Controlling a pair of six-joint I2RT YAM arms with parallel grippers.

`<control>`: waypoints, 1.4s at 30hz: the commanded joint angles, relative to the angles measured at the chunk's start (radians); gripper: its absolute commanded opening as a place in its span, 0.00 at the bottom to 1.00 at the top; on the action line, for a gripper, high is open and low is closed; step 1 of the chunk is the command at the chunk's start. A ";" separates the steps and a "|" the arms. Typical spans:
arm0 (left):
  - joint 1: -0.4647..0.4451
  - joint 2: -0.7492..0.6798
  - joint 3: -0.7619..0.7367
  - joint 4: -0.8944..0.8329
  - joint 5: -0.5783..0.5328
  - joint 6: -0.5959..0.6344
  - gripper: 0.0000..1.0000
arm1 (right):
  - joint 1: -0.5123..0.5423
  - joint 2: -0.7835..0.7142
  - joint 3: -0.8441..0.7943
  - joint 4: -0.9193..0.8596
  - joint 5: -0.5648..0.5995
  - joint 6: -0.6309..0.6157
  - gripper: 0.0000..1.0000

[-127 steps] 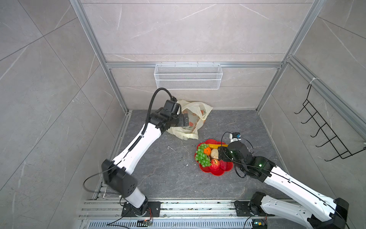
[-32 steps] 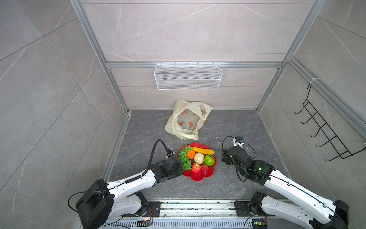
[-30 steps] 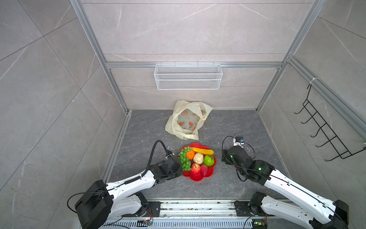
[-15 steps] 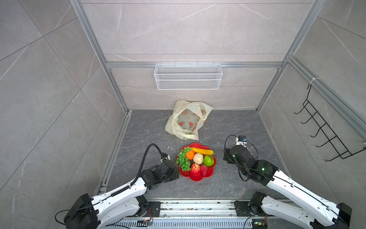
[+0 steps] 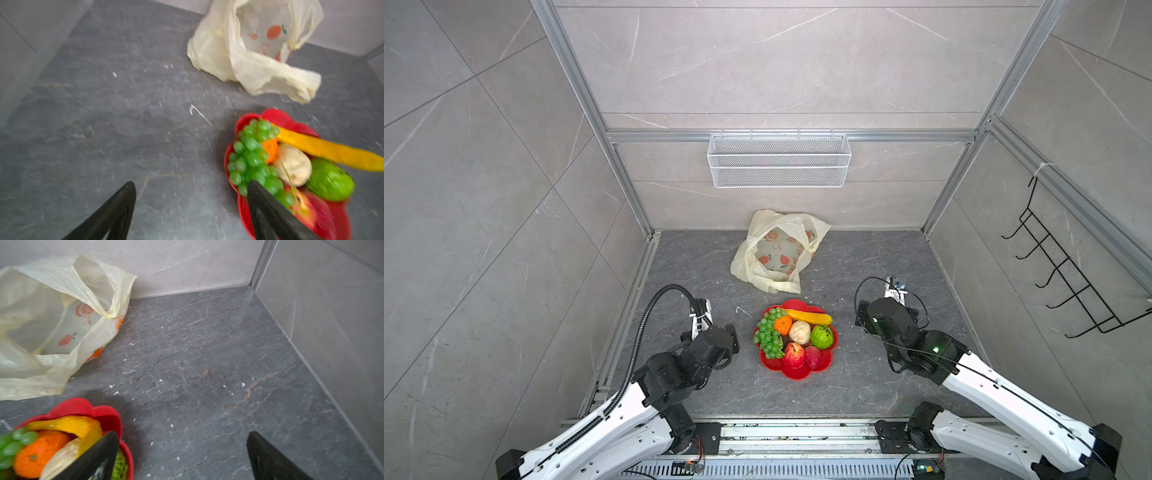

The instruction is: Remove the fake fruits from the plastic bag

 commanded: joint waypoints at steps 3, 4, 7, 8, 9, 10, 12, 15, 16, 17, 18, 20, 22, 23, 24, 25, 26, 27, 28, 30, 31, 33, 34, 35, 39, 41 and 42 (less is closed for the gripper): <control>0.232 0.190 0.007 0.358 -0.175 0.350 0.93 | -0.098 0.059 0.011 0.103 0.008 -0.106 1.00; 0.297 0.231 0.016 0.382 -0.147 0.365 0.94 | -0.115 0.057 -0.009 0.140 0.002 -0.131 1.00; 0.384 0.359 0.051 0.433 -0.211 0.425 0.96 | -0.149 0.074 -0.049 0.224 0.018 -0.207 1.00; 0.394 0.393 0.043 0.492 -0.246 0.470 0.98 | -0.155 0.087 -0.059 0.251 0.029 -0.245 1.00; 0.412 0.422 0.021 0.581 -0.240 0.531 0.99 | -0.163 0.109 -0.065 0.277 0.042 -0.294 1.00; 0.431 0.445 -0.004 0.668 -0.212 0.589 0.99 | -0.174 0.135 -0.063 0.294 0.058 -0.329 1.00; 0.479 0.474 -0.055 0.796 -0.148 0.637 0.99 | -0.200 0.183 -0.052 0.294 0.066 -0.343 1.00; 0.590 0.500 -0.103 0.867 0.010 0.625 1.00 | -0.233 0.209 -0.081 0.349 0.023 -0.354 1.00; 0.613 0.512 -0.115 0.890 0.031 0.628 1.00 | -0.243 0.212 -0.096 0.381 0.010 -0.358 1.00; 0.634 0.527 -0.133 0.931 0.057 0.647 0.99 | -0.253 0.215 -0.113 0.420 -0.015 -0.374 1.00; 0.651 0.541 -0.164 0.982 0.092 0.670 1.00 | -0.261 0.220 -0.129 0.456 -0.044 -0.394 1.00; 0.687 0.588 -0.207 1.077 0.152 0.701 0.99 | -0.268 0.230 -0.154 0.523 -0.086 -0.420 1.00; 0.723 0.639 -0.249 1.191 0.221 0.709 0.99 | -0.277 0.243 -0.189 0.621 -0.110 -0.461 1.00; 0.739 0.659 -0.251 1.242 0.251 0.722 1.00 | -0.282 0.256 -0.209 0.676 -0.116 -0.480 1.00; 0.741 0.658 -0.244 1.217 0.287 0.725 1.00 | -0.289 0.270 -0.222 0.716 -0.114 -0.496 1.00; 0.747 0.672 -0.271 1.299 0.316 0.755 1.00 | -0.295 0.292 -0.230 0.756 -0.102 -0.512 1.00; 0.758 0.690 -0.281 1.331 0.325 0.742 1.00 | -0.301 0.310 -0.236 0.789 -0.092 -0.526 1.00; 0.778 0.711 -0.295 1.398 0.330 0.740 1.00 | -0.305 0.324 -0.248 0.829 -0.095 -0.541 1.00; 0.795 0.701 -0.292 1.359 0.356 0.713 1.00 | -0.308 0.331 -0.264 0.877 -0.098 -0.555 1.00; 0.825 0.696 -0.310 1.387 0.414 0.704 1.00 | -0.326 0.346 -0.316 1.004 -0.139 -0.582 1.00; 0.825 0.687 -0.319 1.387 0.416 0.700 1.00 | -0.340 0.359 -0.332 1.052 -0.168 -0.595 1.00; 0.824 0.679 -0.372 1.472 0.422 0.703 1.00 | -0.360 0.395 -0.346 1.102 -0.169 -0.622 1.00; 0.826 0.677 -0.390 1.499 0.426 0.702 1.00 | -0.373 0.408 -0.367 1.148 -0.189 -0.628 1.00; 0.825 0.685 -0.407 1.534 0.428 0.698 1.00 | -0.394 0.427 -0.395 1.205 -0.225 -0.627 1.00; 0.828 0.729 -0.416 1.591 0.430 0.700 1.00 | -0.503 0.469 -0.470 1.359 -0.362 -0.561 1.00; 0.828 0.741 -0.419 1.621 0.425 0.705 1.00 | -0.550 0.482 -0.486 1.396 -0.431 -0.533 1.00; 0.828 0.737 -0.415 1.607 0.425 0.702 1.00 | -0.564 0.486 -0.491 1.406 -0.459 -0.529 1.00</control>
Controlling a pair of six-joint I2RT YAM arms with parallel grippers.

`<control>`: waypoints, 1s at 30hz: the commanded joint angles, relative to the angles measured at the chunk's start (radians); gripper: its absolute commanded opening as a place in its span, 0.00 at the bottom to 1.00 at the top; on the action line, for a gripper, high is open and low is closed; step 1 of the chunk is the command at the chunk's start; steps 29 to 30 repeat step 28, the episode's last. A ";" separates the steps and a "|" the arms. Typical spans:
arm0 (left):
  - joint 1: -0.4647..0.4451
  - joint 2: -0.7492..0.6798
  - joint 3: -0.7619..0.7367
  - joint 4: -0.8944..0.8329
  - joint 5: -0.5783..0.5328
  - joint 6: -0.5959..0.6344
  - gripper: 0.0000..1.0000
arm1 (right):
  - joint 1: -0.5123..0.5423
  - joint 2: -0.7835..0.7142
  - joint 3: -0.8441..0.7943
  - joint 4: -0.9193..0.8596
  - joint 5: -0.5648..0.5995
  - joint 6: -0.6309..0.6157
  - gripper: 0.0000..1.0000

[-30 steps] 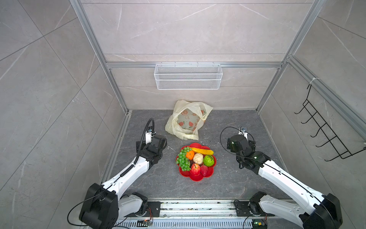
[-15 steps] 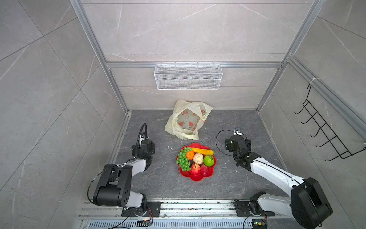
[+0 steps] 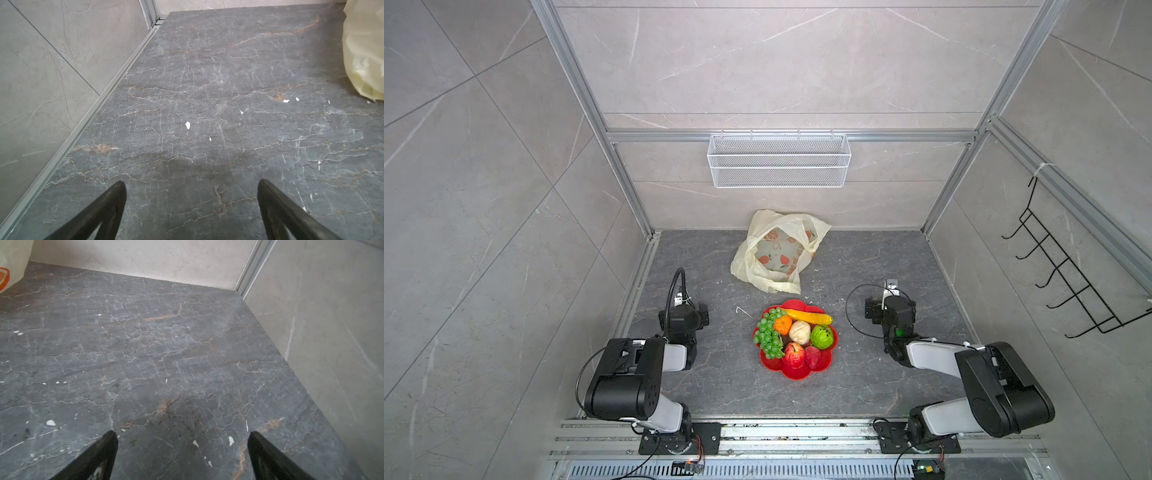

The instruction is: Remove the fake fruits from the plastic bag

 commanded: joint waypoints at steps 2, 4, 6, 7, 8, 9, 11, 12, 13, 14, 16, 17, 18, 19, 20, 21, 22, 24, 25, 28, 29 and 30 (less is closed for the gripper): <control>0.007 -0.004 0.012 0.102 0.015 0.001 1.00 | -0.044 0.044 -0.019 0.176 -0.170 0.039 1.00; 0.006 -0.006 0.011 0.098 0.013 -0.001 1.00 | -0.045 0.069 -0.021 0.206 -0.196 0.024 1.00; 0.008 -0.004 0.009 0.106 0.012 0.001 1.00 | -0.046 0.064 -0.021 0.197 -0.197 0.020 1.00; 0.008 -0.005 0.009 0.105 0.013 0.001 1.00 | -0.045 0.066 -0.021 0.201 -0.192 0.019 1.00; 0.008 -0.007 0.011 0.100 0.014 -0.001 1.00 | -0.046 0.064 -0.020 0.196 -0.189 0.018 1.00; 0.007 -0.006 0.011 0.101 0.013 -0.001 1.00 | -0.046 0.064 -0.020 0.198 -0.190 0.017 1.00; 0.008 -0.005 0.011 0.101 0.015 0.000 1.00 | -0.046 0.063 -0.021 0.198 -0.190 0.017 1.00; 0.008 -0.005 0.011 0.101 0.015 -0.001 1.00 | -0.046 0.063 -0.021 0.198 -0.190 0.017 1.00; 0.008 -0.005 0.011 0.101 0.015 -0.001 1.00 | -0.045 0.064 -0.022 0.199 -0.190 0.017 1.00; 0.007 -0.005 0.011 0.100 0.015 -0.001 1.00 | -0.046 0.064 -0.022 0.199 -0.190 0.017 0.99; 0.007 -0.004 0.011 0.101 0.015 -0.001 1.00 | -0.046 0.064 -0.022 0.197 -0.190 0.017 1.00; 0.007 -0.005 0.011 0.099 0.015 -0.001 1.00 | -0.046 0.064 -0.020 0.198 -0.189 0.017 1.00; 0.008 -0.004 0.011 0.101 0.016 -0.001 1.00 | -0.045 0.064 -0.019 0.199 -0.190 0.018 0.99; 0.008 -0.004 0.011 0.101 0.016 -0.001 1.00 | -0.046 0.064 -0.019 0.196 -0.191 0.016 1.00; 0.007 -0.004 0.011 0.101 0.015 -0.001 1.00 | -0.046 0.066 -0.019 0.198 -0.190 0.016 0.99; 0.007 -0.005 0.011 0.100 0.015 -0.001 1.00 | -0.046 0.066 -0.016 0.194 -0.191 0.017 1.00; 0.007 -0.004 0.010 0.101 0.015 -0.001 1.00 | -0.046 0.066 -0.015 0.193 -0.191 0.018 1.00; 0.008 -0.004 0.011 0.101 0.015 -0.001 1.00 | -0.046 0.066 -0.015 0.191 -0.192 0.019 1.00; 0.008 -0.005 0.010 0.101 0.015 -0.001 1.00 | -0.045 0.066 -0.016 0.191 -0.191 0.017 1.00; 0.007 -0.004 0.011 0.101 0.014 -0.001 1.00 | -0.046 0.064 -0.019 0.196 -0.191 0.018 1.00; 0.007 -0.004 0.011 0.101 0.014 -0.001 1.00 | -0.046 0.064 -0.019 0.196 -0.191 0.018 1.00; 0.007 -0.004 0.011 0.101 0.014 -0.001 1.00 | -0.046 0.064 -0.019 0.196 -0.191 0.018 1.00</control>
